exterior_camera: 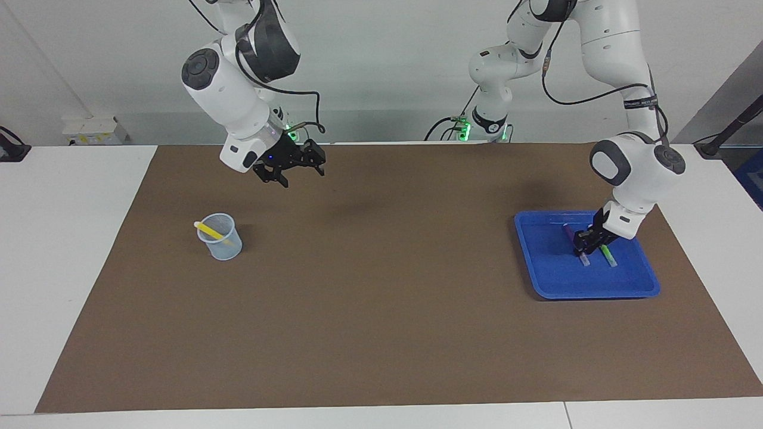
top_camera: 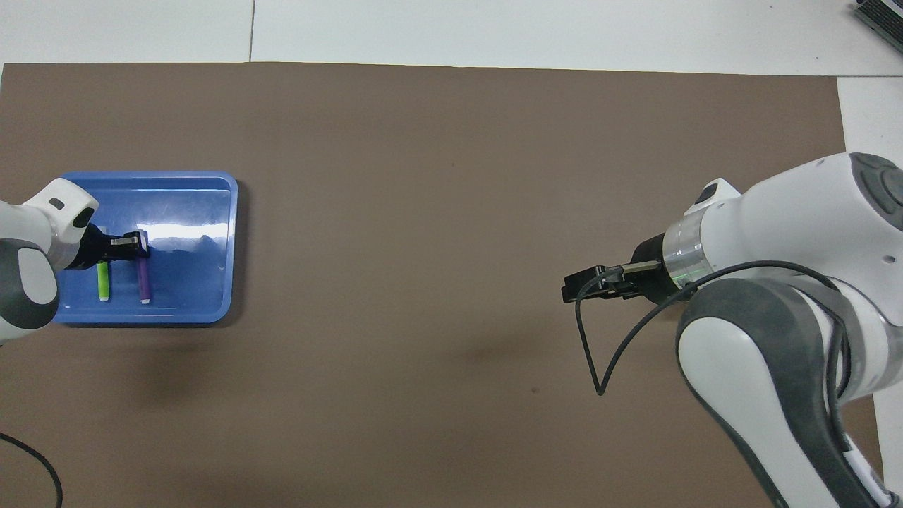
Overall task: Transfer and insert pens with both arms
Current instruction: 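Grasp the purple pen with the left gripper while the right gripper returns, then lift the purple pen toward the right gripper while the right gripper approaches, then grasp the purple pen with the right gripper and open the left gripper, then carry the purple pen toward the cup with the right gripper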
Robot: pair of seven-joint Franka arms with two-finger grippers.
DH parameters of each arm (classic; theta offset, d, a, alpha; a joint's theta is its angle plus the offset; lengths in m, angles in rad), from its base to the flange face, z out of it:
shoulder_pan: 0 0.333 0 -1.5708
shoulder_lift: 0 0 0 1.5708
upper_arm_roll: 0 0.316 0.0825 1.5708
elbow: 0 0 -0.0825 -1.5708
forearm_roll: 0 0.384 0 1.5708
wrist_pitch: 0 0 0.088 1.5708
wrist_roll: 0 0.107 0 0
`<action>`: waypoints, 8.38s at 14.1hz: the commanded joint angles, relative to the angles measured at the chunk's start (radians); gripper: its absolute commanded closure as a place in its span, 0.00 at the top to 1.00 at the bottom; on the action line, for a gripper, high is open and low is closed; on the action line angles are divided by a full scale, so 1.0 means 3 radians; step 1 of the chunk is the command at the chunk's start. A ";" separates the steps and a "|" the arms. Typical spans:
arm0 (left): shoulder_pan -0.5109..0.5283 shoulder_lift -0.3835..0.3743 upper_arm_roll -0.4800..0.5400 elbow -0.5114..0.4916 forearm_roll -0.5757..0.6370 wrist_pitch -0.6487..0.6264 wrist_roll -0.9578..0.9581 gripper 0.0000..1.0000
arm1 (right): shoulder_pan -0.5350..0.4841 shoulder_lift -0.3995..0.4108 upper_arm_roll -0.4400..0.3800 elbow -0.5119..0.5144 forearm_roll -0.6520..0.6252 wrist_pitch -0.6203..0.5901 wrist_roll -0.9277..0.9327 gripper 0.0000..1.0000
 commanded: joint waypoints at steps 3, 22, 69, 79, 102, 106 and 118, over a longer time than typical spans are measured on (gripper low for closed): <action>0.0007 0.0001 -0.0046 -0.0101 0.0001 -0.0057 -0.0049 0.00 | -0.0036 -0.0030 0.0018 -0.0023 0.0324 0.0123 0.0504 1.00; -0.0356 -0.0469 -0.0097 0.0732 -0.0015 -0.1196 -0.2930 0.00 | 0.0500 -0.0010 0.0228 -0.0248 0.1397 0.1625 0.2182 1.00; -0.1359 -0.1185 -0.0215 0.0758 -0.0470 -0.1744 -0.5827 0.00 | 0.1774 0.0998 0.0233 0.0540 0.1838 0.3636 0.2822 0.43; -0.1359 -0.1201 -0.0215 0.0758 -0.0470 -0.1780 -0.5827 0.00 | 0.1769 0.1003 0.0233 0.0519 0.1843 0.3636 0.2791 0.24; -0.1353 -0.1247 -0.0215 0.0748 -0.0470 -0.1780 -0.5654 0.67 | 0.1499 0.0952 0.0218 0.0473 0.1797 0.2932 0.1827 0.00; -0.1277 -0.1379 -0.0190 0.0513 -0.0470 -0.1810 -0.4771 0.67 | 0.1279 0.0844 0.0192 0.0330 0.1639 0.2369 0.1167 0.00; -0.0035 -0.1482 -0.0174 0.0329 -0.0465 -0.2087 -0.1304 0.63 | 0.0073 0.0502 0.0202 0.0412 -0.0477 -0.0018 -0.1047 0.00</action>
